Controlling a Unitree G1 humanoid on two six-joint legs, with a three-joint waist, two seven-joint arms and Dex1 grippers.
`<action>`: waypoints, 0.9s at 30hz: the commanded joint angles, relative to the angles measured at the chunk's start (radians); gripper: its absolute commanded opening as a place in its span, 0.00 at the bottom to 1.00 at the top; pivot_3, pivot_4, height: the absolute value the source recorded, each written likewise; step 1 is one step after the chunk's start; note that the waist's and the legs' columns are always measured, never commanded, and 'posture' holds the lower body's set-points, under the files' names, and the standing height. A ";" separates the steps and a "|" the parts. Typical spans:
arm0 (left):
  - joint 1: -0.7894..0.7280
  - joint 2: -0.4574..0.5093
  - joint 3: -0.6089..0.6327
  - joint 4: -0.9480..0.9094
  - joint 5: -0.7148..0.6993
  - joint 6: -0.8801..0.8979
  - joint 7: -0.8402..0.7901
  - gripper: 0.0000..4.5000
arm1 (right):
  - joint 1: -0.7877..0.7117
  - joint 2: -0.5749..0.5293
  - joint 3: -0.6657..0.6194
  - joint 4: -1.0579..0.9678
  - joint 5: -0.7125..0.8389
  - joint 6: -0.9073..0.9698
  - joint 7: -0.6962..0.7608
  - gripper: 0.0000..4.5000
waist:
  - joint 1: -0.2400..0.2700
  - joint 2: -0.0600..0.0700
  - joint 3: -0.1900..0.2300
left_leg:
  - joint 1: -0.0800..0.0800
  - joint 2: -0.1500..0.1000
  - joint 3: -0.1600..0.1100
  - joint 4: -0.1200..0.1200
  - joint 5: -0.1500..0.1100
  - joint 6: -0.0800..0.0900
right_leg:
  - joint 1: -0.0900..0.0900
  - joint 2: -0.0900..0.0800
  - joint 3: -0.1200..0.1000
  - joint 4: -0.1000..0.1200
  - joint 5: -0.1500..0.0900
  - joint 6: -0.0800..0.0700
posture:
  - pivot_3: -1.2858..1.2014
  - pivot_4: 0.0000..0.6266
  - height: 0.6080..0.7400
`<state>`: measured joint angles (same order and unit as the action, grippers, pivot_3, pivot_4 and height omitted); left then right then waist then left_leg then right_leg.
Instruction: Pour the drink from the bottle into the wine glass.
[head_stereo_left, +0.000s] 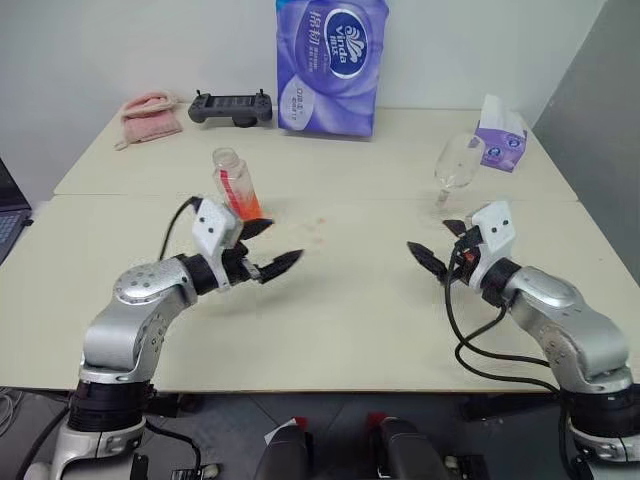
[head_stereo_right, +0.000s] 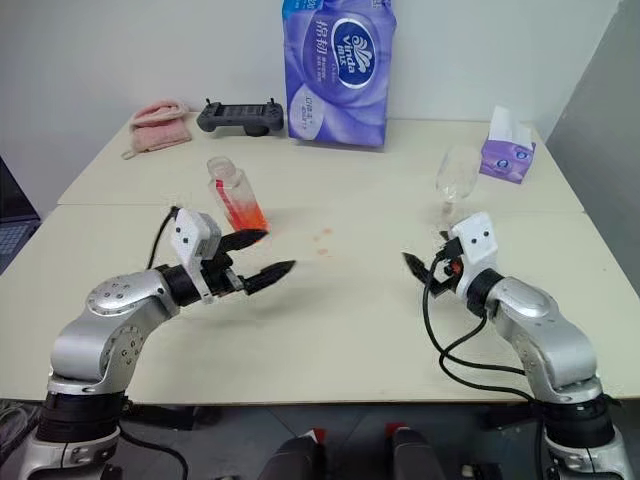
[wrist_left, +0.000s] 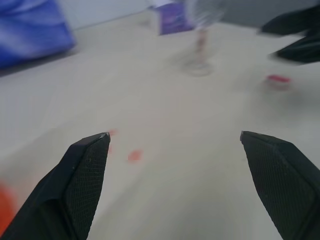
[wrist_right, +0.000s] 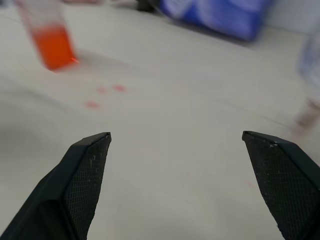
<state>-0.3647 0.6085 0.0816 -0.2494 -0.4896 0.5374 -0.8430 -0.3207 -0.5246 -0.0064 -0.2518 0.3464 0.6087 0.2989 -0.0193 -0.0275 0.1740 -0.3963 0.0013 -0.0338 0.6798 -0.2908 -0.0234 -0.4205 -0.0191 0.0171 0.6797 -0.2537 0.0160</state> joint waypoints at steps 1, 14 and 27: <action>-0.058 0.001 -0.023 0.005 -0.022 -0.013 -0.050 0.99 | -0.088 0.041 -0.009 0.143 -0.086 -0.135 -0.031 1.00 | -0.006 0.000 0.000 | 0.000 0.000 0.000 0.000 0.000 0.000 | 0.000 0.000 0.000 0.000 0.000 0.000 | 0.52 0.24 1.00; -0.114 -0.024 -0.072 0.082 0.015 -0.069 -0.096 0.99 | -0.395 0.216 -0.070 0.831 -0.139 -0.524 0.021 1.00 | -0.013 0.000 0.000 | 0.002 0.002 0.004 -0.001 0.000 0.000 | -0.001 0.001 0.003 0.000 0.000 -0.001 | 0.52 0.24 1.00; -0.109 -0.030 -0.069 0.092 0.035 -0.093 -0.085 0.99 | -0.656 0.234 -0.103 1.295 -0.194 -0.735 0.002 1.00 | -0.014 0.001 0.000 | 0.002 0.002 0.005 -0.001 0.000 -0.001 | -0.001 0.000 0.004 0.000 0.000 -0.001 | 0.52 0.24 1.00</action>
<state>-0.4645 0.5760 0.0013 -0.1502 -0.4568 0.4671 -0.9277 -0.9420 -0.2936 -0.0935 1.0316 0.1583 -0.0877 0.3120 -0.0334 -0.0269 0.1743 -0.3945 0.0035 -0.0285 0.6786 -0.2904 -0.0240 -0.4214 -0.0190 0.0209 0.6800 -0.2538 0.0153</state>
